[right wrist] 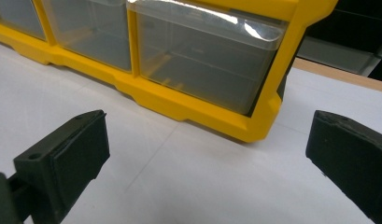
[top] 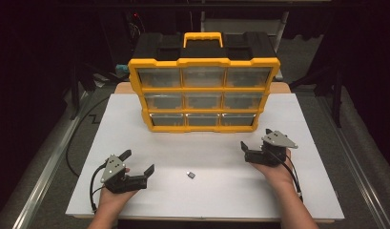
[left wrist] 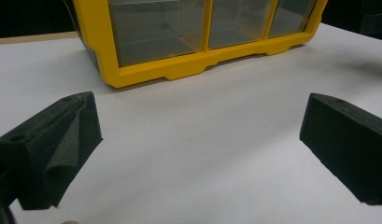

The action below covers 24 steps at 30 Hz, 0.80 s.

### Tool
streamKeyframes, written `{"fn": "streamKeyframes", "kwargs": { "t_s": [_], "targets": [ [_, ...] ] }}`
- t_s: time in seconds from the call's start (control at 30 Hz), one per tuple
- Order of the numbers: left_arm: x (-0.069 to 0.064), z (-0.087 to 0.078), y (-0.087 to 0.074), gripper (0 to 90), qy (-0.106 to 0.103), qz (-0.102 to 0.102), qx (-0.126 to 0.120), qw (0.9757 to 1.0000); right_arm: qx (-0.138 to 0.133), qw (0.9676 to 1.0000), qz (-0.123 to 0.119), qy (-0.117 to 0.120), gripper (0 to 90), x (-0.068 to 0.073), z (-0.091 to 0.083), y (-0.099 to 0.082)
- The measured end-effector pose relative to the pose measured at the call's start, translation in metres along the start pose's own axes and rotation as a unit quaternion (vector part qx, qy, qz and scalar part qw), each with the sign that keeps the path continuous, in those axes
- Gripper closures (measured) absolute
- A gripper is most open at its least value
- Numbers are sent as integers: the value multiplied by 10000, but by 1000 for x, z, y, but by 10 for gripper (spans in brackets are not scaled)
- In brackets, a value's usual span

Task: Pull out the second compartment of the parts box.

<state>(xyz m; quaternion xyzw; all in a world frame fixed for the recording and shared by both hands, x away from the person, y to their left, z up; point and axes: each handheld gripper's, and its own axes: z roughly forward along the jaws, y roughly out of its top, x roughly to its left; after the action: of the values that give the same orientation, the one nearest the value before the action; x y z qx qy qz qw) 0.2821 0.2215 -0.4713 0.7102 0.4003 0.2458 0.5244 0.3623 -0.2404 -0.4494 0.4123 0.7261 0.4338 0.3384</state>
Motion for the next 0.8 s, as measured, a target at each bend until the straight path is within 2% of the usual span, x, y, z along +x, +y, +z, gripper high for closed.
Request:
{"fn": "streamKeyframes", "kwargs": {
  "t_s": [0.2,0.37,0.47,0.63,0.77,0.8],
  "targets": [
    [0,-2,0,3,-5,-2,-59,10000,116,9998,-149,-74,1,-2,-10,-7],
    [0,-2,0,3,-20,3,-75,10000,163,9996,-221,-98,1,-1,-10,-8],
    [1,-2,0,3,-25,5,-79,10000,215,9990,-365,-113,2,1,-9,-9],
    [1,-2,-1,3,-30,7,-89,10000,250,9980,-577,-71,5,3,-10,-9],
    [1,-3,0,3,-41,15,-118,9999,417,9967,-690,21,2,4,-9,-10],
    [1,-3,0,3,-44,17,-121,9999,445,9959,-784,45,2,4,-9,-10]
  ]
}}
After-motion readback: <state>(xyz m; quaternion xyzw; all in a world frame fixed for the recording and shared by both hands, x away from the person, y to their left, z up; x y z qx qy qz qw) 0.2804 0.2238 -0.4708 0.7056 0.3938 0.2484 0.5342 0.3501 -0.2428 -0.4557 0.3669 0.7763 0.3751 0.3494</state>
